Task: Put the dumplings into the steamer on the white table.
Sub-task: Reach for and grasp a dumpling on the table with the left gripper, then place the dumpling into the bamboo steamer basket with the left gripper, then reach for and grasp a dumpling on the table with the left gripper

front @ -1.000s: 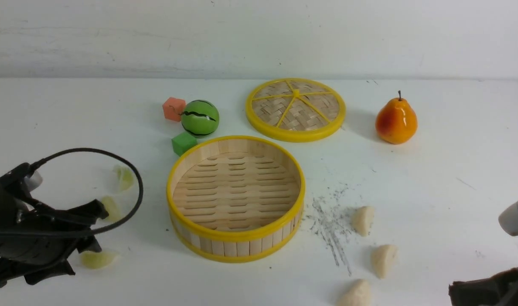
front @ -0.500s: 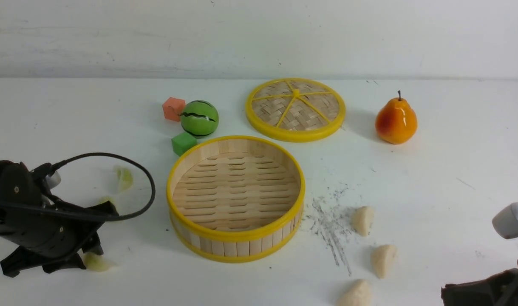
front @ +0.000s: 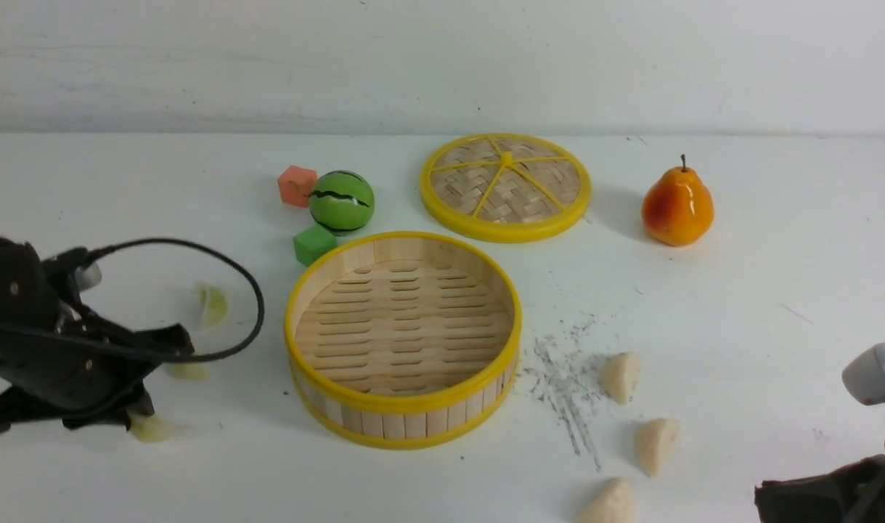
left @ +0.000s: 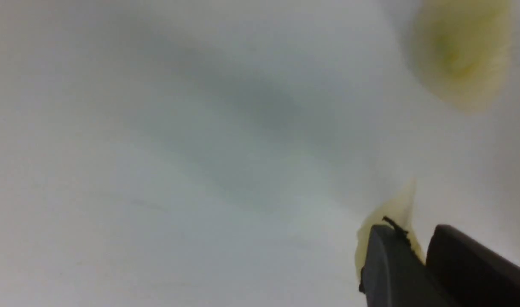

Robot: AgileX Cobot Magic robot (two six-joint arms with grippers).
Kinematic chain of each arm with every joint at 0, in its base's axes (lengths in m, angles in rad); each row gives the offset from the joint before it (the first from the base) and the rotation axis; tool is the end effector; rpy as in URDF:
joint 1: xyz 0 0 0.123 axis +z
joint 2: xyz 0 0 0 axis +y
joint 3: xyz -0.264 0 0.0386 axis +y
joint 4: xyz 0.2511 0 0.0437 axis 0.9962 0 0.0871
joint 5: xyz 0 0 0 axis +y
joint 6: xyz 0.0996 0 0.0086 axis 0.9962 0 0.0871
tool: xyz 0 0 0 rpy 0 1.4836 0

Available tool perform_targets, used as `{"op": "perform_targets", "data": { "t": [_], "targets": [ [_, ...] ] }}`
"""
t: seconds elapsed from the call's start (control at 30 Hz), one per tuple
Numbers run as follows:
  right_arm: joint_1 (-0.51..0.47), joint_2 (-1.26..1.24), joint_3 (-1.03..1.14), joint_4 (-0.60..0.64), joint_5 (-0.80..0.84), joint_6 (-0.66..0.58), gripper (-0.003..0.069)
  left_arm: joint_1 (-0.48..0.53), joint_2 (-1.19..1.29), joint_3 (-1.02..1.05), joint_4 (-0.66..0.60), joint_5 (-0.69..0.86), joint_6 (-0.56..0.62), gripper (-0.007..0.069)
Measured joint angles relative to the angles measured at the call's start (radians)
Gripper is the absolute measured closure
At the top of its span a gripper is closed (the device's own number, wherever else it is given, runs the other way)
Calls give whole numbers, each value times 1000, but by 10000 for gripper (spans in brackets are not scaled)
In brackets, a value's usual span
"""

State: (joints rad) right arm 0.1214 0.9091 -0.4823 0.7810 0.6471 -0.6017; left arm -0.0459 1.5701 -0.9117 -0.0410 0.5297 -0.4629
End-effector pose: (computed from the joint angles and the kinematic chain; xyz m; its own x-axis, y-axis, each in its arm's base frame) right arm 0.1693 0.0635 0.2239 -0.7588 -0.0311 -0.6506 -0.3430 0.8683 0.3585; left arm 0.3085 -0.0162 0.1788 -0.8086 -0.4412 -0.3892 -0.3771 0.8965 -0.2328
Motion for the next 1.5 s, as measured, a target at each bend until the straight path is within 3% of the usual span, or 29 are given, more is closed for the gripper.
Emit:
{"op": "perform_targets", "data": {
  "t": [0.23, 0.3, 0.4, 0.67, 1.03, 1.13, 1.3, 1.5],
  "targets": [
    [0, 0, 0, 0, -17, -25, 636, -29, -59, -254, -214, 136, 318, 535],
    [0, 0, 0, 0, -17, -25, 636, -93, -32, -343, -241, 161, 406, 535],
    [0, 0, 0, 1, -21, -25, 634, -187, 34, -444, -216, 180, 442, 535],
    [0, 0, 0, 4, -24, -26, 625, -389, 329, -696, 22, 203, 453, 535],
    [0, 0, 0, 4, -24, -29, 617, -418, 520, -764, 223, 217, 319, 535],
    [0, 0, 0, 4, -24, -29, 617, -418, 522, -765, 227, 235, 310, 488],
    [0, 0, 0, 8, -24, -29, 617, -418, 522, -783, 240, 267, 222, 307],
    [0, 0, 0, 11, -24, -29, 615, -418, 469, -864, 291, 409, 133, 272]
  ]
}}
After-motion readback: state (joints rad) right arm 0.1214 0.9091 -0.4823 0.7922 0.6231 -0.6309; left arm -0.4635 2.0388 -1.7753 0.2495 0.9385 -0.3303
